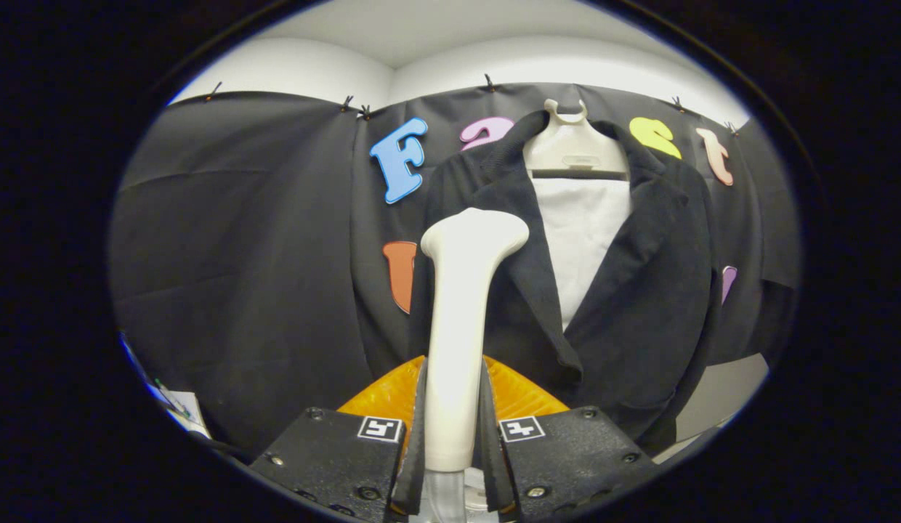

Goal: Iron the clothes twice with a garment steamer, once on the left side and once on the right side.

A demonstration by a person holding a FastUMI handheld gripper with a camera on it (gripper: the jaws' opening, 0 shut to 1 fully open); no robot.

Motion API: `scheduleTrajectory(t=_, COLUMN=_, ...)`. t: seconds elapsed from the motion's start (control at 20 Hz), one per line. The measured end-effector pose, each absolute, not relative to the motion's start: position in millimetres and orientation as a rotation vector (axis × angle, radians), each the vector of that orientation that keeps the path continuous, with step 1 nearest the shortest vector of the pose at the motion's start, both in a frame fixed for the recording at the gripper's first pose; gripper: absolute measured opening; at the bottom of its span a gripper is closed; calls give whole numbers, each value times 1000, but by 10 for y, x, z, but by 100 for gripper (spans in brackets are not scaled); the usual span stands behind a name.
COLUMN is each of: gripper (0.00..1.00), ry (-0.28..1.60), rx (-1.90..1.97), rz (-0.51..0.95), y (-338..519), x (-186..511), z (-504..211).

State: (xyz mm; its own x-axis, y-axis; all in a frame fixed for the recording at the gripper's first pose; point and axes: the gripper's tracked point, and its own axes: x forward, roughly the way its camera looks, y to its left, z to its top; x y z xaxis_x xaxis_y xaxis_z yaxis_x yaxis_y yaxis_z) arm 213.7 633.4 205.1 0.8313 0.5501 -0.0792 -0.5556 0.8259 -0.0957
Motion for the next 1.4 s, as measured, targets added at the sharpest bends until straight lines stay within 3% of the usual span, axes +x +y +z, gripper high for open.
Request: scheduleTrajectory(t=1.4, gripper=35, ry=282, rx=-163, rz=593, y=5913, x=2123, z=769)
